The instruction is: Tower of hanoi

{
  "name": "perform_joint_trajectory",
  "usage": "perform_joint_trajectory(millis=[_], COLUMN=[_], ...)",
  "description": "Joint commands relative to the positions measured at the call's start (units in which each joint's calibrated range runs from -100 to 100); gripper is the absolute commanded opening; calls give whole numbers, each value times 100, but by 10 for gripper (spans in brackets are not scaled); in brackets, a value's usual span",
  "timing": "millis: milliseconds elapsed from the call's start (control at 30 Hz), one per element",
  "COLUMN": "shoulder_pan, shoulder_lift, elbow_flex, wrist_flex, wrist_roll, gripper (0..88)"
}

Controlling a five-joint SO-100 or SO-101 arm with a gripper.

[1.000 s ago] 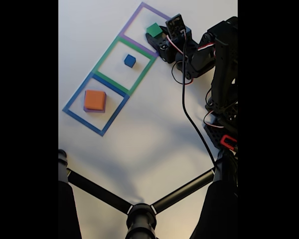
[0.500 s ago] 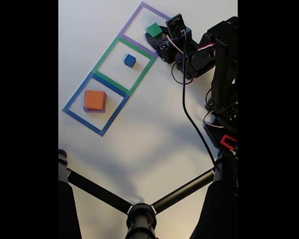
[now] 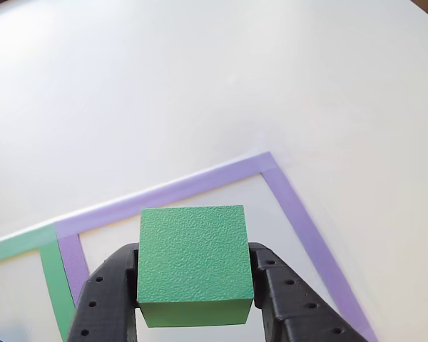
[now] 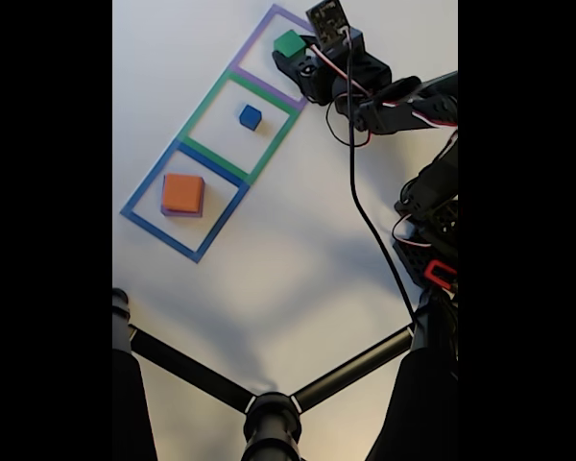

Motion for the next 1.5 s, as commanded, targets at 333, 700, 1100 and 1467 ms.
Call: perform_joint_trajectory(millis=[333,700,1100,1467], shoulder_pan=[-429,-1496,-3372,-4012], shoulder_lift=[-3335,-3383,-2702,-2846], elbow_flex=[-3587,-5941,-6368,-4196], wrist_flex=[7304,10347,10703,8218], wrist_roll=[0,0,0,0], gripper=[52,55,56,59])
